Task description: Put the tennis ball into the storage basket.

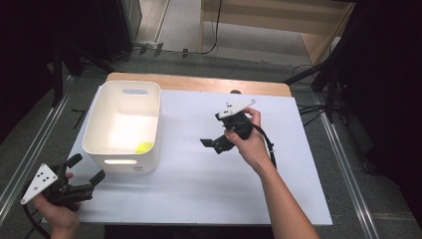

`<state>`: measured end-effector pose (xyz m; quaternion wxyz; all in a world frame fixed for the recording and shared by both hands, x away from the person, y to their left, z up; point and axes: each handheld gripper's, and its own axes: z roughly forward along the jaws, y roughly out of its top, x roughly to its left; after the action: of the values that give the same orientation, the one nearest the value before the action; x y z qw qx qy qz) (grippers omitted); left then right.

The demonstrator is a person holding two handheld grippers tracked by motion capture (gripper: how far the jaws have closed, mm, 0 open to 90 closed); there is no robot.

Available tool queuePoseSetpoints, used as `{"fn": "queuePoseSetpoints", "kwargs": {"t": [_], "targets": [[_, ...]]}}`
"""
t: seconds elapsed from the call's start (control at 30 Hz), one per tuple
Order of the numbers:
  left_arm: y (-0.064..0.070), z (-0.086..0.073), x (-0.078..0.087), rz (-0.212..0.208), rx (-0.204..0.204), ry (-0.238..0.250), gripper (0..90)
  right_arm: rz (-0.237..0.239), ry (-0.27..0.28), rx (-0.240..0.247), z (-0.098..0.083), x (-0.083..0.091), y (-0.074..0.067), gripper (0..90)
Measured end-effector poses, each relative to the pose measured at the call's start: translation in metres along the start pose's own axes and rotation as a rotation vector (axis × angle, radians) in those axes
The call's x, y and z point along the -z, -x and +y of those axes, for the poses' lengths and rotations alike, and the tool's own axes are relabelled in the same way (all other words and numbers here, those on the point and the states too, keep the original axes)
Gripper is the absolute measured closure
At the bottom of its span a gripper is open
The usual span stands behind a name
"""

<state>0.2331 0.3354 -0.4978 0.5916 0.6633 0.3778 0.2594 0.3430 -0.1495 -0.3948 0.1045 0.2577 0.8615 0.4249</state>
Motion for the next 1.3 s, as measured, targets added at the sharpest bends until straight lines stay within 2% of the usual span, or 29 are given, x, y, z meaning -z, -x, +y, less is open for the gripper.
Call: {"fn": "queuePoseSetpoints", "kwargs": {"t": [0.37,0.6,1.13,1.2,1.23,1.3], "targets": [[0.0,0.0,0.0,0.002,-0.002,-0.002,0.0,-0.068,0.035,-0.078,-0.048,0.028,0.012,0.0],[0.001,0.0,0.0,0.002,-0.004,-0.002,0.0,-0.111,0.072,-0.109,-0.076,0.044,0.019,0.0],[0.001,0.0,0.0,0.003,-0.009,-0.006,0.0,-0.194,0.131,-0.206,-0.141,0.072,0.021,0.0],[0.001,0.0,0.0,0.003,-0.009,-0.006,0.0,-0.198,0.136,-0.213,-0.144,0.073,0.02,0.0],[0.001,0.0,0.0,0.005,-0.01,-0.007,0.0,-0.205,0.146,-0.227,-0.153,0.076,0.02,0.0],[0.001,0.0,0.0,0.006,-0.012,-0.008,0.0,-0.212,0.157,-0.234,-0.16,0.079,0.019,0.0]]}}
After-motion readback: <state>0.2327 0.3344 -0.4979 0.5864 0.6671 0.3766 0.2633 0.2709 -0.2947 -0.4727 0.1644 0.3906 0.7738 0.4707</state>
